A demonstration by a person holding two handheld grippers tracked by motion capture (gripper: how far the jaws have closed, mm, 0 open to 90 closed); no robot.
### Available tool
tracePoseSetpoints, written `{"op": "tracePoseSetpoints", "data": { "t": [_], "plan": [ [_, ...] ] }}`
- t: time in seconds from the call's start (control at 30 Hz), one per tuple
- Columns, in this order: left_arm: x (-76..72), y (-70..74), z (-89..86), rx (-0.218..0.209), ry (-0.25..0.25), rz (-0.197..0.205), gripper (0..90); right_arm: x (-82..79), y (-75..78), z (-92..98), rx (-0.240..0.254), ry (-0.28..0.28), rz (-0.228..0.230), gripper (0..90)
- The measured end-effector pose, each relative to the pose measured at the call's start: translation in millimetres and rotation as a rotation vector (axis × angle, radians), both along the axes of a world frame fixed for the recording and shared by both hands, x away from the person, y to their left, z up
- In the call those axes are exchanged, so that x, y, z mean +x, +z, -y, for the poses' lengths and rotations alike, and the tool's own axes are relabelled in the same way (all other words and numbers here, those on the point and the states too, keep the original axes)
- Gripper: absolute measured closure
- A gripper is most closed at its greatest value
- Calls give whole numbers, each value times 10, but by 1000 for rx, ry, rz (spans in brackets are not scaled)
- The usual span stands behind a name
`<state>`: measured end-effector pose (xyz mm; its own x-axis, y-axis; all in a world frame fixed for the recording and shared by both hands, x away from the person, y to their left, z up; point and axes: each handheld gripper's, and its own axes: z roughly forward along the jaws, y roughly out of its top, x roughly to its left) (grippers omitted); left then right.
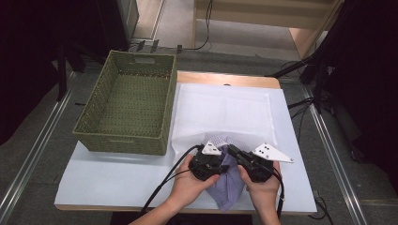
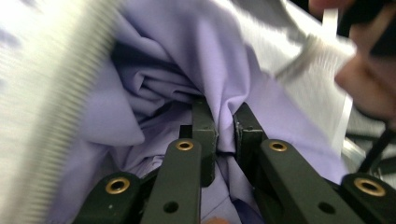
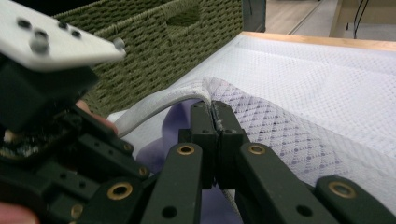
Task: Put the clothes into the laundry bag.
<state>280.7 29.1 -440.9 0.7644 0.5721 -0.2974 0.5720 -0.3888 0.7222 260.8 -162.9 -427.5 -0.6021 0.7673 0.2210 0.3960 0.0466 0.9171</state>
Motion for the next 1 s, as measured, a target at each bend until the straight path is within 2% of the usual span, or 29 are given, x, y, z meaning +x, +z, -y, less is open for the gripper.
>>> {"op": "tracePoseSetpoints", "data": {
  "t": [0.1,0.17,0.2,0.23,0.27,0.33,0.4,0.5,0.57,0.63,0.77,0.8,0.87,0.93,1.0],
  "plan": [
    [-4,127,-17,-70,50,78,832,-3,22,23,8,-5,9,900],
    [4,155,-22,-80,89,120,828,-7,30,28,15,-6,6,900],
    [21,141,-13,-71,96,127,826,-7,30,28,17,-6,6,900],
    [47,111,0,-57,88,117,819,-3,27,29,13,-6,8,899],
    [101,32,29,-28,69,80,805,-1,23,28,11,-7,9,900],
    [141,-68,38,9,60,41,730,1,8,26,7,-8,0,900],
    [123,-85,-3,-3,70,50,599,5,-9,26,6,-8,-3,900],
    [65,-11,-81,-35,73,86,450,12,-18,39,2,-14,-5,899],
    [14,61,-142,-61,50,83,400,20,-26,46,5,-16,-6,900],
    [-66,119,-179,-63,13,78,337,24,-27,53,5,-19,-4,900],
    [-194,106,-195,-11,-38,73,257,24,-22,60,8,-26,-5,899],
    [-201,77,-190,6,-41,64,247,25,-22,58,9,-26,-4,900],
    [-201,-27,-155,59,-54,23,236,25,-23,52,10,-23,-4,900],
    [-204,-97,-97,130,-56,13,250,20,-23,36,11,-22,-8,900],
    [-207,-122,-39,177,-35,45,352,18,-24,24,4,-18,-4,900]
  ]
}}
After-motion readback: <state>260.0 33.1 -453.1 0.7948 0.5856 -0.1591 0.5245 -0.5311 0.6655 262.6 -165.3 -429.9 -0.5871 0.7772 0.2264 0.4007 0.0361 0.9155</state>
